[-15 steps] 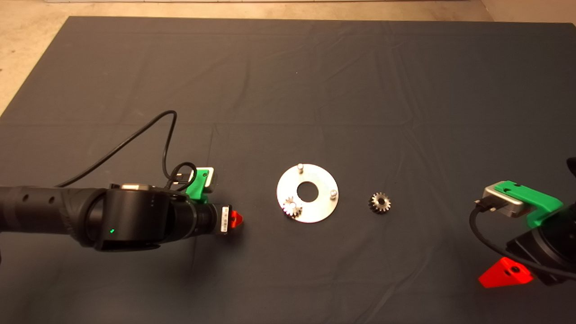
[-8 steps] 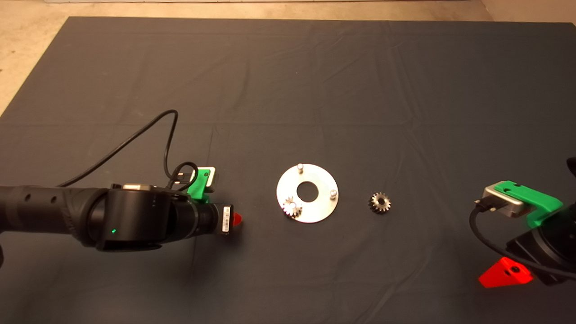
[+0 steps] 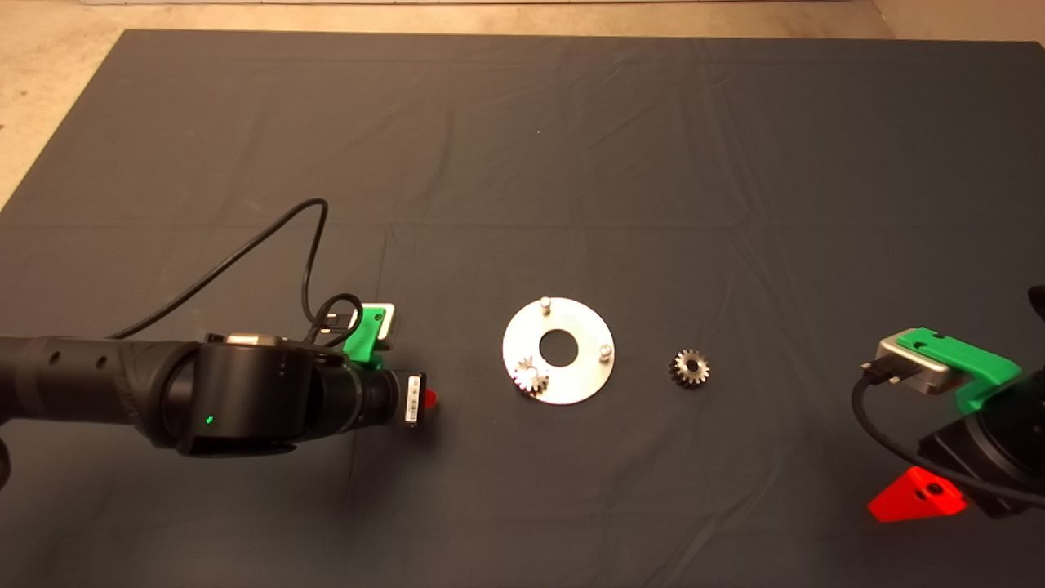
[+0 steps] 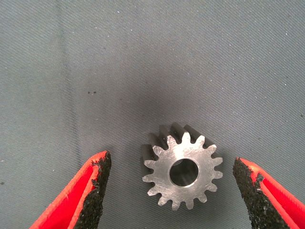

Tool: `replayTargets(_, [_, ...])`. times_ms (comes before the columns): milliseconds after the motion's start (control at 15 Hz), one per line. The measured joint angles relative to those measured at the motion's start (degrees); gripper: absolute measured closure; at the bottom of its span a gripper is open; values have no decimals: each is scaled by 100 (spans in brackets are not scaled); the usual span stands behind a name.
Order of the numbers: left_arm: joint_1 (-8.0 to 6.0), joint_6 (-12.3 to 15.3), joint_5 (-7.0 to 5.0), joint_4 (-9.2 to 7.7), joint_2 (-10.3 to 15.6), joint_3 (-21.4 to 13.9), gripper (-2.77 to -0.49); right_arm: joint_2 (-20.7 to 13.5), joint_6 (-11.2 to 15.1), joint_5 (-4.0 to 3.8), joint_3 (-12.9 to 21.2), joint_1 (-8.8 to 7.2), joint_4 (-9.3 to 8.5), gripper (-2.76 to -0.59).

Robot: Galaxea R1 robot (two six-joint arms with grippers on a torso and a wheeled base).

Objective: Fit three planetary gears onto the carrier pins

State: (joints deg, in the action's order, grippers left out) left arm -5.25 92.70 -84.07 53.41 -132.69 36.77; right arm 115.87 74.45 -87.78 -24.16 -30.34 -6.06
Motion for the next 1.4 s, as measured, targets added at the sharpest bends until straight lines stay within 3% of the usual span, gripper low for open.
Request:
replayTargets(400, [2,-4,0,0,0,0,-151,0,0,0,0,0,0,-275])
replayTargets(533, [81,-4,0,26,0,0,-149,0,0,-2,0,0,0,-275])
replayTargets(600, [127,-4,2,24,-2,0,-138,0,0,-2,0,2,0,-275])
replayTargets(733, [127,-4,-3,54,0,0,-135,0,0,5,0,0,0,-275])
replayTargets(933, [127,-6,-99,72,-90,0,-122,0,0,2,0,0,0,-275])
replayTargets(1133, [127,-15,-300,89,-167,0,-122,0,0,-2,0,0,0,-275])
replayTargets(1400, [126,-44,-339,122,-300,0,-108,-2,0,-2,2,0,0,-275])
